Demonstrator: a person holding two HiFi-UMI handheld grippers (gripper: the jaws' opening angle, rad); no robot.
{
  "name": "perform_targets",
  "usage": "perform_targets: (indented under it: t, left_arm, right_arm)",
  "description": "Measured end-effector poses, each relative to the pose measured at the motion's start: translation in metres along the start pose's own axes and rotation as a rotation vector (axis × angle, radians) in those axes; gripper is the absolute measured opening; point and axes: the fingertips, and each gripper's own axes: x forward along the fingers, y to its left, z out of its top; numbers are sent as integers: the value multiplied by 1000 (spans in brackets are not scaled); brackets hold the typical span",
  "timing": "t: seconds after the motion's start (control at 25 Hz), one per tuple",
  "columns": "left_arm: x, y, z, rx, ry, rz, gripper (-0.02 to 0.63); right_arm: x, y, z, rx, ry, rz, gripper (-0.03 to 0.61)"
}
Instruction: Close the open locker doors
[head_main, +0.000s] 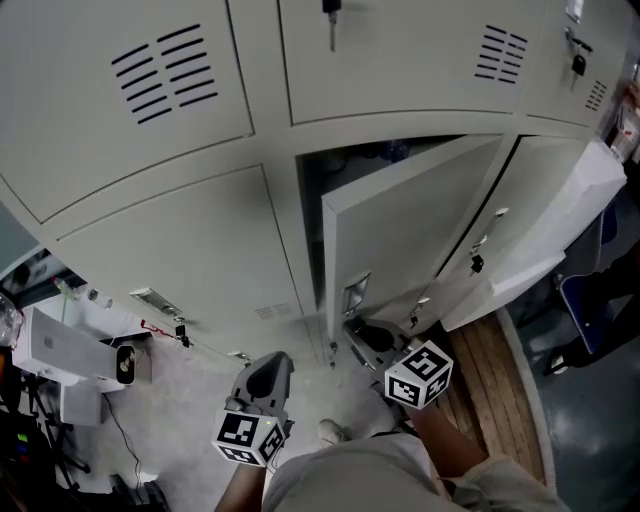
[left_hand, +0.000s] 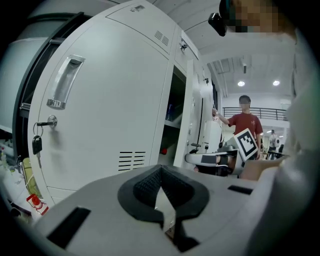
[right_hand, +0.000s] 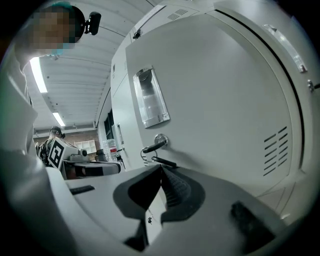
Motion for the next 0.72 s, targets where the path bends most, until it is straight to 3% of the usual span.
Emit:
perform_targets:
  t: [0.72]
  left_arm:
    - [2,18,0,-15,4,16,15]
  right_arm:
    - [23,-9,6,-8,10,2,28]
